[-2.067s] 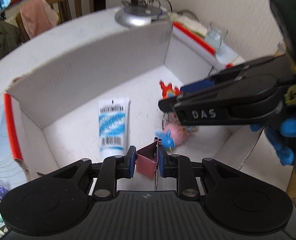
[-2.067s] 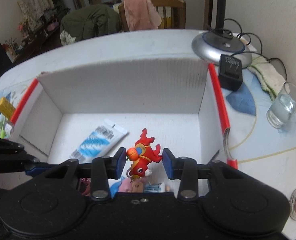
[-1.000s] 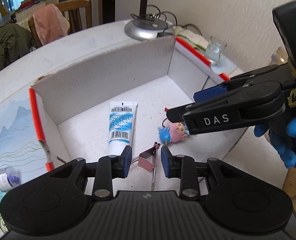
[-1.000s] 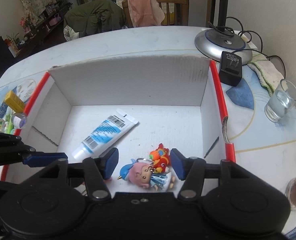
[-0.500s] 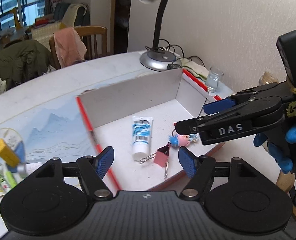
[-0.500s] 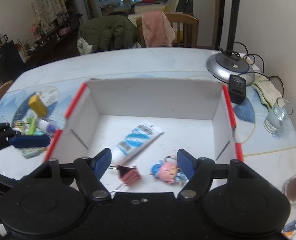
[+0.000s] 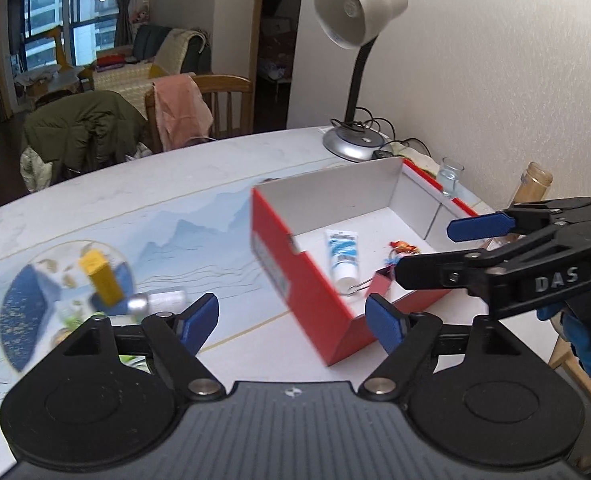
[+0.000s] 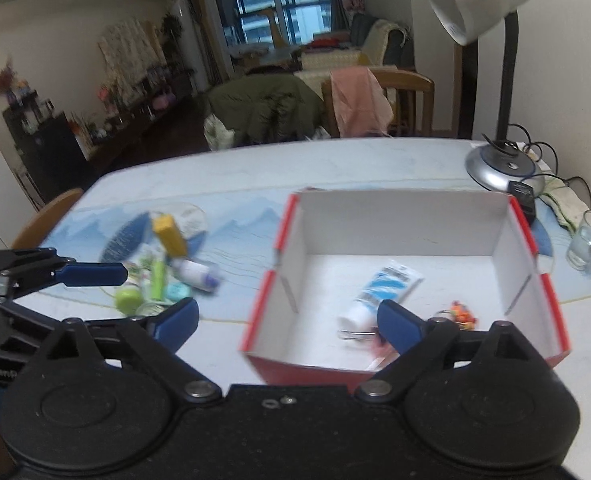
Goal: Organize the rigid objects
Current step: 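Withdraw both tools from the box back toward the pile, then grasp the green-capped jar with the left tool while the right tool grasps the white sunglasses, then carry the jar with the left tool while the right tool carries the sunglasses to the box, then lower the jar into the box and open the left tool while the right tool releases the sunglasses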
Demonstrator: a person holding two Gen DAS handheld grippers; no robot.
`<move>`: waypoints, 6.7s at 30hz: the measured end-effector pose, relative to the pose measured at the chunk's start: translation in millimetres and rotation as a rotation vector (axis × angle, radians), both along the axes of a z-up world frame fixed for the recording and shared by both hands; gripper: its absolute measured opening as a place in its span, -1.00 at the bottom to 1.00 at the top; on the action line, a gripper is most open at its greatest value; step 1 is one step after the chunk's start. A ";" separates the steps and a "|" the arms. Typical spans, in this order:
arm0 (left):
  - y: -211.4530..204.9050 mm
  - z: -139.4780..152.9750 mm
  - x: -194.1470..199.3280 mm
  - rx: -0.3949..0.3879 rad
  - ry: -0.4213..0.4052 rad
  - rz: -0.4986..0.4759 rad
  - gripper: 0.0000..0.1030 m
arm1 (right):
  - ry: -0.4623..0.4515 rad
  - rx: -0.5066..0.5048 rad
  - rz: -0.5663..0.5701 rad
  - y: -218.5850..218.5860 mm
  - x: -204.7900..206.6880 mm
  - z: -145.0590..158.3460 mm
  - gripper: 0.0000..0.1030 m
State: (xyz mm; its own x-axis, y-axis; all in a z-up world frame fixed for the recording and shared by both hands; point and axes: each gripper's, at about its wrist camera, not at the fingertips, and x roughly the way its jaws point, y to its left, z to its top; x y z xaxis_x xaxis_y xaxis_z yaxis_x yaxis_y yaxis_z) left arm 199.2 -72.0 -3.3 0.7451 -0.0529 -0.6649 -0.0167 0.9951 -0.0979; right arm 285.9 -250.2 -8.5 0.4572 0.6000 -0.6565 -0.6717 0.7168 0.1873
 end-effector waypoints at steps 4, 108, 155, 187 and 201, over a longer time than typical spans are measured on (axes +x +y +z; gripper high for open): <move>25.3 -1.0 -20.8 -0.008 -0.008 0.023 0.57 | -0.014 0.020 -0.001 15.4 -23.9 0.2 0.89; 201.7 -126.3 -49.8 -0.228 0.121 0.478 -0.13 | 0.249 -0.074 0.106 83.0 -77.5 -92.1 -0.91; -2.3 -12.4 74.6 -0.186 -0.046 0.126 -0.14 | 0.043 0.138 -0.081 -28.6 77.5 1.2 -0.91; -84.4 -80.7 215.9 0.052 0.159 0.027 -0.14 | 0.032 -0.065 -0.137 -68.4 167.8 -67.4 -0.91; -82.4 -102.1 229.2 0.076 0.255 0.057 -0.13 | 0.091 -0.165 -0.046 -55.6 158.7 -87.9 -0.90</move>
State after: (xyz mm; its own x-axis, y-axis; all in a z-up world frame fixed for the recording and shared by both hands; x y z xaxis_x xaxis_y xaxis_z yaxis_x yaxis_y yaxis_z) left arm 428.5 -154.4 -105.4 0.5536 0.0417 -0.8317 -0.0871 0.9962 -0.0080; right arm 444.6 -305.8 -96.3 0.4160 0.4605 -0.7841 -0.6232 0.7723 0.1230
